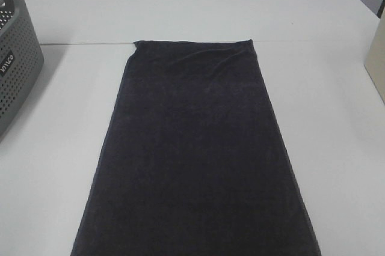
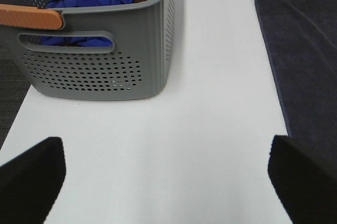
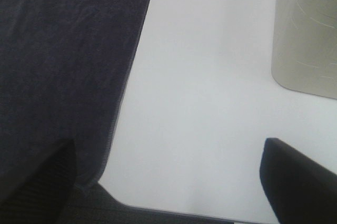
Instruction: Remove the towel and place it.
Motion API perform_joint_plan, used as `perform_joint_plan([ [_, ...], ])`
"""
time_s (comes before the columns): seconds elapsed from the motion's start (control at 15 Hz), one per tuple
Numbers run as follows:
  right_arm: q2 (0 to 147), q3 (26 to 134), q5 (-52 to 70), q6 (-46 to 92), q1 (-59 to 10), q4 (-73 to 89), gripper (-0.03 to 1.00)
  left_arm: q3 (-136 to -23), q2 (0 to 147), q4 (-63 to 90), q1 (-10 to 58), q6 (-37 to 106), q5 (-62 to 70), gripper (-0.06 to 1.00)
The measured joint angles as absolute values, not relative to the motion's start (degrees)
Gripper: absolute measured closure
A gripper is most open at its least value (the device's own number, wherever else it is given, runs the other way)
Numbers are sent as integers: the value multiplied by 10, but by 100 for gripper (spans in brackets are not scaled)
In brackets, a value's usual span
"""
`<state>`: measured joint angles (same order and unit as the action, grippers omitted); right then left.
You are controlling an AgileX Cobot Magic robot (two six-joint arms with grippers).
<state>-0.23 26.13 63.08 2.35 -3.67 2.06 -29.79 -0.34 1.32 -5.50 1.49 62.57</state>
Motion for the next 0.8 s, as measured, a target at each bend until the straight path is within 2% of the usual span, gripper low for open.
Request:
perform_joint_plan([
  [0.8, -2, 261, 631, 53, -37, 54, 5, -298, -3, 9, -55, 5, 626, -5],
])
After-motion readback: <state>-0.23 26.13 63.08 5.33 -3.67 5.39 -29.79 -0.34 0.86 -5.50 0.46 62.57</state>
